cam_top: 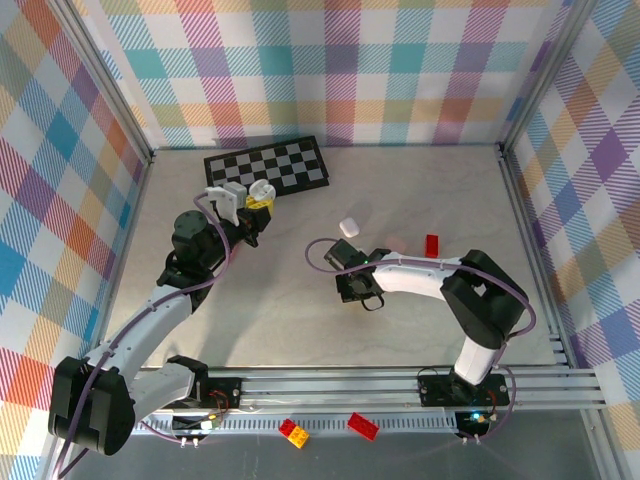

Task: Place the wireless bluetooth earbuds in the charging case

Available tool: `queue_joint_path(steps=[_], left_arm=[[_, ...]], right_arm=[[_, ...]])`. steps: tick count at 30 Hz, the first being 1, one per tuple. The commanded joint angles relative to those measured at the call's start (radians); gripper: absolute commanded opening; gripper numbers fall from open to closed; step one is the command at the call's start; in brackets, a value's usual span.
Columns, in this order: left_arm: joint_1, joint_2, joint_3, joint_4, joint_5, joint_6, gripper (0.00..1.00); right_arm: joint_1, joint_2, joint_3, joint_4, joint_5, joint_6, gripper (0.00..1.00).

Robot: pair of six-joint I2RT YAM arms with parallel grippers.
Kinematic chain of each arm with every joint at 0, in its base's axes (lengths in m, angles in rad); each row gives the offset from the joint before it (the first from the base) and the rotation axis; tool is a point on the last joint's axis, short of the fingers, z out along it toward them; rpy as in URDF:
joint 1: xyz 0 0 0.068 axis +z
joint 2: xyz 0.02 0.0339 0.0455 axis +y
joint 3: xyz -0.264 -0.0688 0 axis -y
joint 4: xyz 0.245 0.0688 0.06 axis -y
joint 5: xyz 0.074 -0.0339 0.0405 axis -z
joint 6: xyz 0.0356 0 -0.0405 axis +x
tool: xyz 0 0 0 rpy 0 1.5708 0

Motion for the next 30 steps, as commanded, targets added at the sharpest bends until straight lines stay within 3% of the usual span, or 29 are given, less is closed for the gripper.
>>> queue_joint_path(steps=[1,6,19,24,30], left_arm=[[-0.008,-0.011,0.02,0.008,0.002,0.0,0.0],[-0.008,-0.009,0.023,0.001,-0.005,0.013,0.0],[-0.008,-0.008,0.025,-0.005,0.001,0.007,0.0],[-0.009,-0.017,0.029,-0.02,-0.003,0.008,0.0],[-0.009,-0.015,0.026,-0.01,-0.001,0.003,0.0]], right_arm=[[0.003,0.0,-0.001,-0.026,-0.024,0.05,0.29],[0.017,-0.039,-0.049,0.008,-0.099,0.083,0.44],[0.08,0.006,0.074,-0.002,-0.291,0.045,0.53],[0.085,-0.03,0.1,-0.059,-0.222,0.039,0.54],[0.082,0.008,0.163,-0.085,-0.218,-0.115,0.58]])
